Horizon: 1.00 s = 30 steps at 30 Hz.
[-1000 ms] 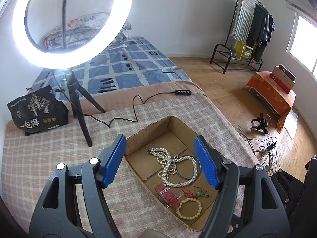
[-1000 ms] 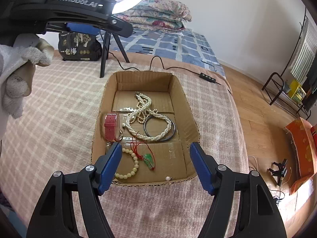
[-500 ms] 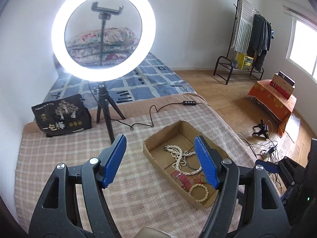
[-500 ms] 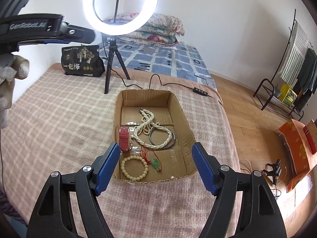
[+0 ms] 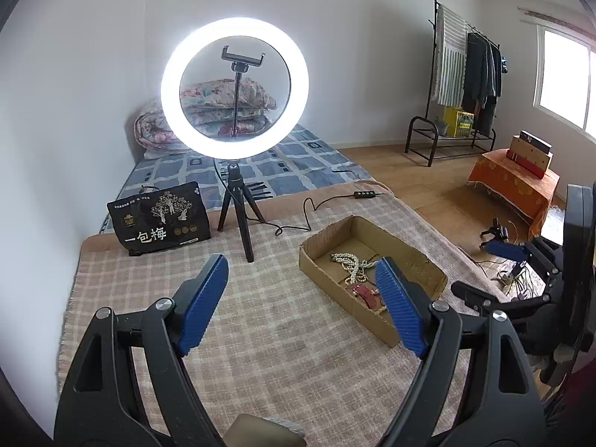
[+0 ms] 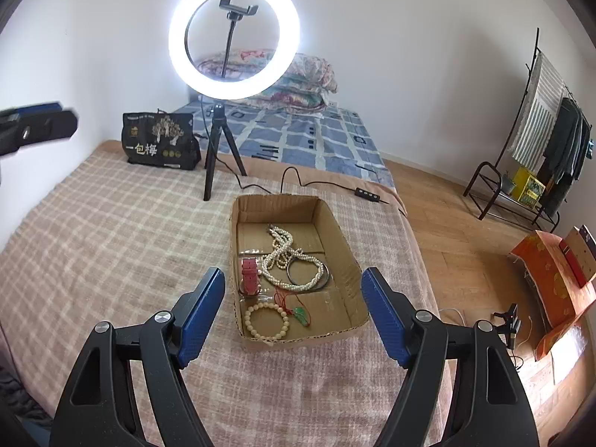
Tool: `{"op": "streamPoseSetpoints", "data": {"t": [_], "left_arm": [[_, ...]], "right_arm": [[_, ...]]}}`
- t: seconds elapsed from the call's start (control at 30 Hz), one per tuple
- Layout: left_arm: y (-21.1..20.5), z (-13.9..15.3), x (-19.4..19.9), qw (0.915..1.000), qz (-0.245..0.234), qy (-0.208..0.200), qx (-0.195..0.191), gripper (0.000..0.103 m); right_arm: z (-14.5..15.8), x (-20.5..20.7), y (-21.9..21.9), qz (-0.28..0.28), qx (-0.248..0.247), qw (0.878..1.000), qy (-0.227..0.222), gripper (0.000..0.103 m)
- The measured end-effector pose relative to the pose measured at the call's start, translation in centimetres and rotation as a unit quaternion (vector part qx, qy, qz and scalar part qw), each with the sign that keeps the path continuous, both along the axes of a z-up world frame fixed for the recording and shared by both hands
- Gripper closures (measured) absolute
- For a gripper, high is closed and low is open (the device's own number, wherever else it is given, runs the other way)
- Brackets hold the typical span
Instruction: Organize jewelry
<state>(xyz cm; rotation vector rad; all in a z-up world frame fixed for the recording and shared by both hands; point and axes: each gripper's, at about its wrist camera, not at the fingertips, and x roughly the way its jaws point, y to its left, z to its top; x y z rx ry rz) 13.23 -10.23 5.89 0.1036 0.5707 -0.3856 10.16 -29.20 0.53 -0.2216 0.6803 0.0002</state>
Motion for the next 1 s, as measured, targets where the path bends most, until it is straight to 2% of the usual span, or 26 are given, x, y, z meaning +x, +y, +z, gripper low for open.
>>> {"op": "streamPoseSetpoints", "data": {"t": [0.17, 0.3, 0.4, 0.73, 1.0], "left_arm": [[0.2, -0.3, -2.2, 1.0000, -0.002, -0.009, 0.000, 0.019], [-0.2, -0.1, -3.6, 0.9995, 0.003, -0.028, 0.012, 0.000], [0.0, -0.2, -4.4, 0.9992, 0.007, -0.038, 0.008, 0.000], [-0.2, -3.0, -4.4, 0.9999, 0.000, 0.007, 0.010, 0.000], [-0.3, -3.9, -4.1, 0.9997, 0.003, 0.012, 0.022, 0.000]], "right_arm": [[0.4, -0.7, 0.2, -0.012, 0.001, 1.000, -0.019, 0.023], [0.5, -1.4, 0.3, -0.019, 0.005, 0.999, -0.032, 0.023], [0.3, -1.7, 0.4, -0.023, 0.008, 0.999, -0.037, 0.023], [-0.8, -1.4, -0.1, -0.036, 0.021, 0.998, -0.036, 0.022], [-1.7, -0.7, -0.3, -0.044, 0.032, 0.998, -0.025, 0.022]]}}
